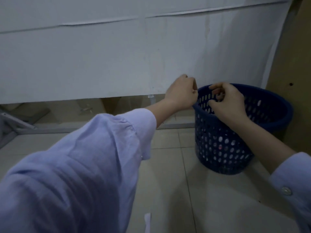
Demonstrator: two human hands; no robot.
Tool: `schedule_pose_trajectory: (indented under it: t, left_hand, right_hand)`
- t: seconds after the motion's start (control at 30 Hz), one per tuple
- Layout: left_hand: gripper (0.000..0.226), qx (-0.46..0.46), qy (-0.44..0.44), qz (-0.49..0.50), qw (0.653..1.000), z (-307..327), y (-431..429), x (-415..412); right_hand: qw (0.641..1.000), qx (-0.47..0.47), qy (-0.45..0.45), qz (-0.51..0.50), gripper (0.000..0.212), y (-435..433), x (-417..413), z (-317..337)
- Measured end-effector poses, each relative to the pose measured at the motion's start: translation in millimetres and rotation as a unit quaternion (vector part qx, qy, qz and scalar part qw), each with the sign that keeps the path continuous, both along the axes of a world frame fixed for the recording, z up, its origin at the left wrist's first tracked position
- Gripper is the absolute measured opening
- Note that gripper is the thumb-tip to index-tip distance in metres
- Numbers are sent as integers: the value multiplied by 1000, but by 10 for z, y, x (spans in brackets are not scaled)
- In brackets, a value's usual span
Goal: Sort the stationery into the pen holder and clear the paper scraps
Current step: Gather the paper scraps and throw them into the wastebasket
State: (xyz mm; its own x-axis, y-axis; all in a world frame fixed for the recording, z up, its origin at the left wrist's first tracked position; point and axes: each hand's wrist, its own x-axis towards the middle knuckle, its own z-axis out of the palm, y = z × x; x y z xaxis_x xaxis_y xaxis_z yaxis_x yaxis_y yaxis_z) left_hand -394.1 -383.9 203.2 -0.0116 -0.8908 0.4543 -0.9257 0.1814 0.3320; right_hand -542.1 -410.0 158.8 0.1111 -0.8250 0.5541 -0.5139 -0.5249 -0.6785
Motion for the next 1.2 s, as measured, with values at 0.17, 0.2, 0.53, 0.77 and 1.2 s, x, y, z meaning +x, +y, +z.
schedule_pose_trajectory:
  t: [0.17,0.2,0.53,0.77,1.2]
  left_hand:
    - [23,4,-53,49,997,315,440,703]
    - [22,5,-61,61,996,357,544,854]
    - [20,58,-40,178,981,65,1822,2371]
    - [34,165,33,261,951,-834,2901,3306]
    - [58,357,198,279,869,-2300,4527,3707]
  right_hand:
    - [996,3,0,84,31,293,645,144]
    - [995,3,8,97,30,356,786,153]
    - [968,25,119,220,33,1044,2180,-43]
    - [907,123,262,306,54,1662,3033,-705]
    - [715,277,497,406,115,2472,3377,-1811]
